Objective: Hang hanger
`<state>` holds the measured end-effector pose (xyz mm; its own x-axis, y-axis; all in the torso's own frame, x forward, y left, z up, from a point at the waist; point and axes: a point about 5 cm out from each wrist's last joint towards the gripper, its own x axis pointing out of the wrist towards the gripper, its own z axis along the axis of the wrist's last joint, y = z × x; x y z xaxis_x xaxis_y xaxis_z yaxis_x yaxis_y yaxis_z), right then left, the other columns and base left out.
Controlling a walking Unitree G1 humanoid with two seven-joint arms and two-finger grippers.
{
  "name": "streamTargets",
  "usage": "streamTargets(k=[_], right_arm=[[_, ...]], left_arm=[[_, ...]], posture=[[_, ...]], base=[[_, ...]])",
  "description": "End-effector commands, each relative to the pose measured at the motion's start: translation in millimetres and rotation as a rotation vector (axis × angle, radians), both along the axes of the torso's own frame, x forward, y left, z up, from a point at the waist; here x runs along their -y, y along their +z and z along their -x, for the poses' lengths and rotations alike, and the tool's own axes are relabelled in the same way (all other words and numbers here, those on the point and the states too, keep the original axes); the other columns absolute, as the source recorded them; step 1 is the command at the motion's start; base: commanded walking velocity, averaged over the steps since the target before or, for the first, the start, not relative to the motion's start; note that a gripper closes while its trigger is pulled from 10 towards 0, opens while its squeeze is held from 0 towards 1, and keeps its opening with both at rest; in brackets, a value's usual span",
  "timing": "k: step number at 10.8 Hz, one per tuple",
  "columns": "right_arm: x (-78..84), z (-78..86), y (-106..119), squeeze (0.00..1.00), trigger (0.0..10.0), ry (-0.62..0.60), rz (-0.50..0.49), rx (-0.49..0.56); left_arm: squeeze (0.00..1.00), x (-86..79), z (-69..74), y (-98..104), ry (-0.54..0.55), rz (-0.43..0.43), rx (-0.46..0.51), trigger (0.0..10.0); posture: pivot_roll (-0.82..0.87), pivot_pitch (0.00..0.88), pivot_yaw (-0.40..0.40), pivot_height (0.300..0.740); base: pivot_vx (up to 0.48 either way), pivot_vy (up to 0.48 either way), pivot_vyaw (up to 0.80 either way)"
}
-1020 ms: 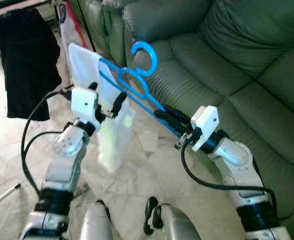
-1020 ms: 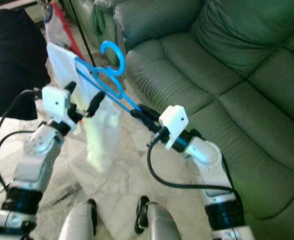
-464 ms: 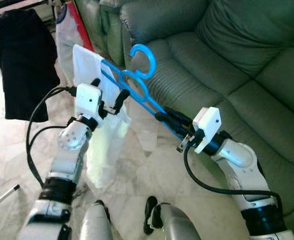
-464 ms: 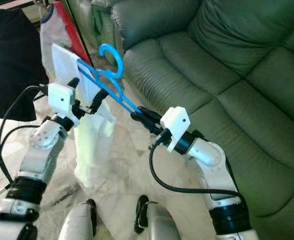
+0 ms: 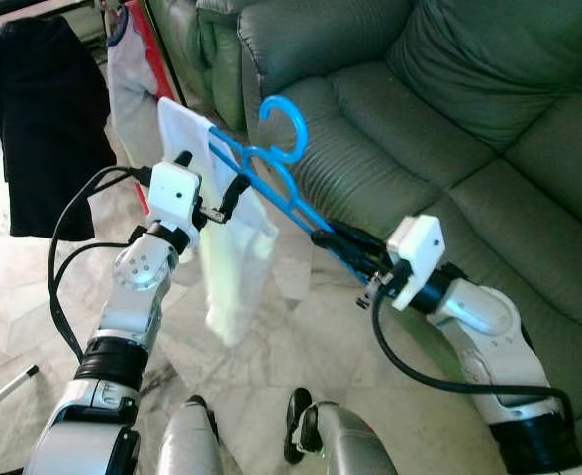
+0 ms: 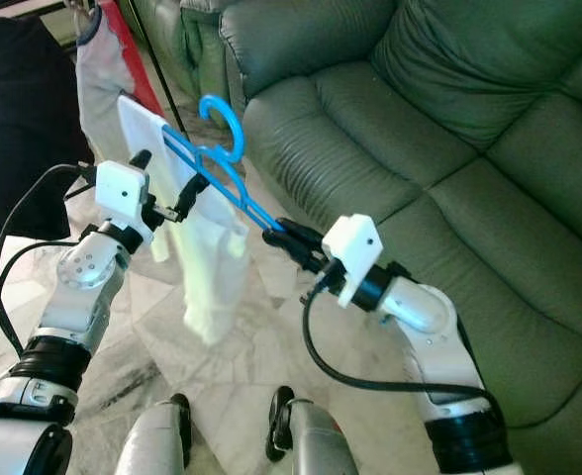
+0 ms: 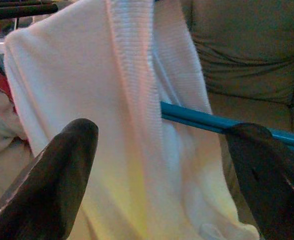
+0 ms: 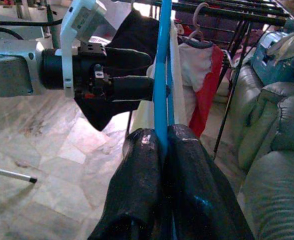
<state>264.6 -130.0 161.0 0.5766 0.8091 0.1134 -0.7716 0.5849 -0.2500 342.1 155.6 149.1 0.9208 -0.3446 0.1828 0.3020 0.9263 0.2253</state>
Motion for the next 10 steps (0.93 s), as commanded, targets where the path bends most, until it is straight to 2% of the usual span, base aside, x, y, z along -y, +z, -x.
streamTargets(k=[1,4,7,8,9,10], right_arm=[[-0.8,7.7,17.9,0.00,10.0,0.058,-0.027,0.087],[-3.9,2.9,20.0,0.00,10.0,0.032,-0.032,0.118],[-9.2,-5.1,21.8,0.00,10.0,-0.016,-0.029,0.188],[-11.8,-7.7,20.8,0.00,10.0,-0.028,-0.032,0.198],[-17.2,-10.5,20.1,0.00,10.0,-0.039,-0.035,0.221],[-20.5,-11.8,20.8,0.00,10.0,-0.031,-0.042,0.226]], left_arm=[[0.00,-18.4,-3.4,2.4,0.092,0.016,0.001,10.0],[0.00,-18.4,3.0,-1.1,0.067,-0.016,0.006,10.0],[0.00,-13.5,14.4,1.4,0.029,0.015,0.018,10.0],[1.00,-10.3,18.7,0.7,0.011,0.021,0.017,10.0],[1.00,-7.1,23.9,-1.0,-0.011,0.029,0.008,10.0],[1.00,-9.6,25.1,-1.3,0.012,-0.002,0.015,10.0]], posture=[[-0.03,0.188,-0.088,0.740],[-0.01,0.189,-0.090,0.740],[0.00,0.187,-0.089,0.740],[0.01,0.188,-0.087,0.740],[0.01,0.187,-0.086,0.740],[0.02,0.186,-0.088,0.740]], base=[[0.000,0.000,0.00],[0.000,0.000,0.00],[0.000,0.000,0.00],[0.000,0.000,0.00],[0.000,0.000,0.00],[0.000,0.000,0.00]])
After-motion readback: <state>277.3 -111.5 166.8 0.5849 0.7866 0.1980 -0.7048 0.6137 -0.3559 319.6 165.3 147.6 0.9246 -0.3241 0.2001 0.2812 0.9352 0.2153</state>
